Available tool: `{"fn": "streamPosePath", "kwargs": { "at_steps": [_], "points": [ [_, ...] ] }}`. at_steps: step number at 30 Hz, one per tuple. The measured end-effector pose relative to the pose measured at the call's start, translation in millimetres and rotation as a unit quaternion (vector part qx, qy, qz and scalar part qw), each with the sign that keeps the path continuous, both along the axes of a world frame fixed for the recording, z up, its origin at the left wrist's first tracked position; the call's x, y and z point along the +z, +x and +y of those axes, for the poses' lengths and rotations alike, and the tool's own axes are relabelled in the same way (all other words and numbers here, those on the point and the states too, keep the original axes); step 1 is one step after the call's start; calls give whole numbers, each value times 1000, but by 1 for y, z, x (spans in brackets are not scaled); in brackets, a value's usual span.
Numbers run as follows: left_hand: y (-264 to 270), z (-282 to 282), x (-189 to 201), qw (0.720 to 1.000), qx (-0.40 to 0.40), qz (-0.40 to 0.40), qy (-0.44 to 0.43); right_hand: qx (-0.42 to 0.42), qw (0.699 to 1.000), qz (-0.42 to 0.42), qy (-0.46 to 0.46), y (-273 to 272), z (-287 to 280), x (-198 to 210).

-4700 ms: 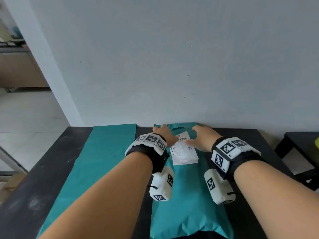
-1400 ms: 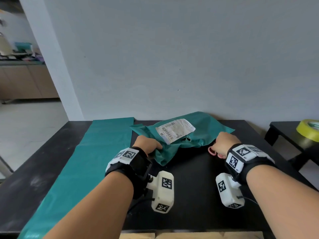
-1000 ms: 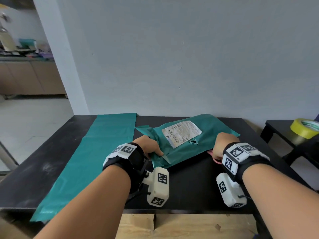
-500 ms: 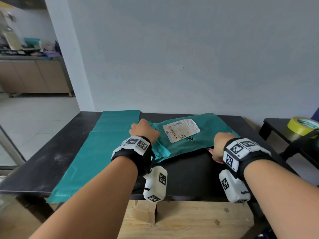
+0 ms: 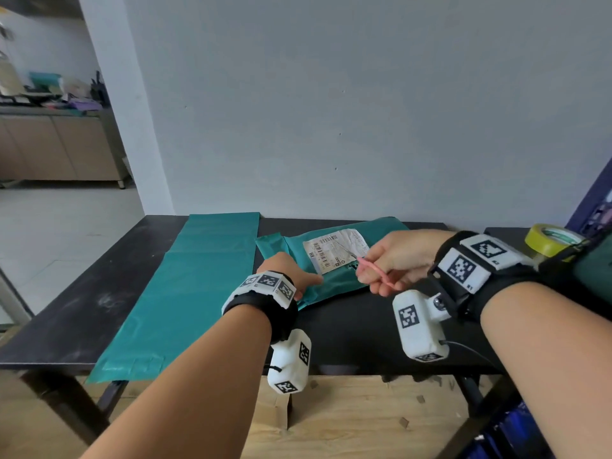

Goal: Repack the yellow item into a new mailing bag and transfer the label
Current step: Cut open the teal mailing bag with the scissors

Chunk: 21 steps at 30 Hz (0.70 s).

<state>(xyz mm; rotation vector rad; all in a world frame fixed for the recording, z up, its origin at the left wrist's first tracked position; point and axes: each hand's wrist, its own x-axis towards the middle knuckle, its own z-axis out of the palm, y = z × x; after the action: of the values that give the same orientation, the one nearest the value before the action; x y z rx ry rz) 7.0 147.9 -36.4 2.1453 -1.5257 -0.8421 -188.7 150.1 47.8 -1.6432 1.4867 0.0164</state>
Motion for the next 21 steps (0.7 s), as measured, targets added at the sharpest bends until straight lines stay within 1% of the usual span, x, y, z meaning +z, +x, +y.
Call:
{"fn": "streamPosePath", "kwargs": {
  "at_steps": [1,3,8,10,12,15,18,21],
  "points": [
    [-2,1,-1,1000,-5,-18,2,-17,1000,-16,-16,4,-1,-4],
    [-3,1,-2,999,-8,-41,6,-23,999,-19,-18,11,-3,-17],
    [-4,7,0,999,11,-35,27,-33,999,-41,9,17,0,-46],
    [-2,8,0,999,2,-22,43,-36,997,-58,22,17,2,-52],
    [3,4,-4,999,-8,11,50,-36,996,-74,37,17,4,-56],
    [11,2,-9,991,26,127,18,-29,993,-95,65,18,9,-59],
    [19,9,-9,981,45,185,-20,-8,988,-114,99,23,15,-59],
    [24,12,-11,969,52,241,-19,13,984,-124,126,28,19,-59]
  ]
}}
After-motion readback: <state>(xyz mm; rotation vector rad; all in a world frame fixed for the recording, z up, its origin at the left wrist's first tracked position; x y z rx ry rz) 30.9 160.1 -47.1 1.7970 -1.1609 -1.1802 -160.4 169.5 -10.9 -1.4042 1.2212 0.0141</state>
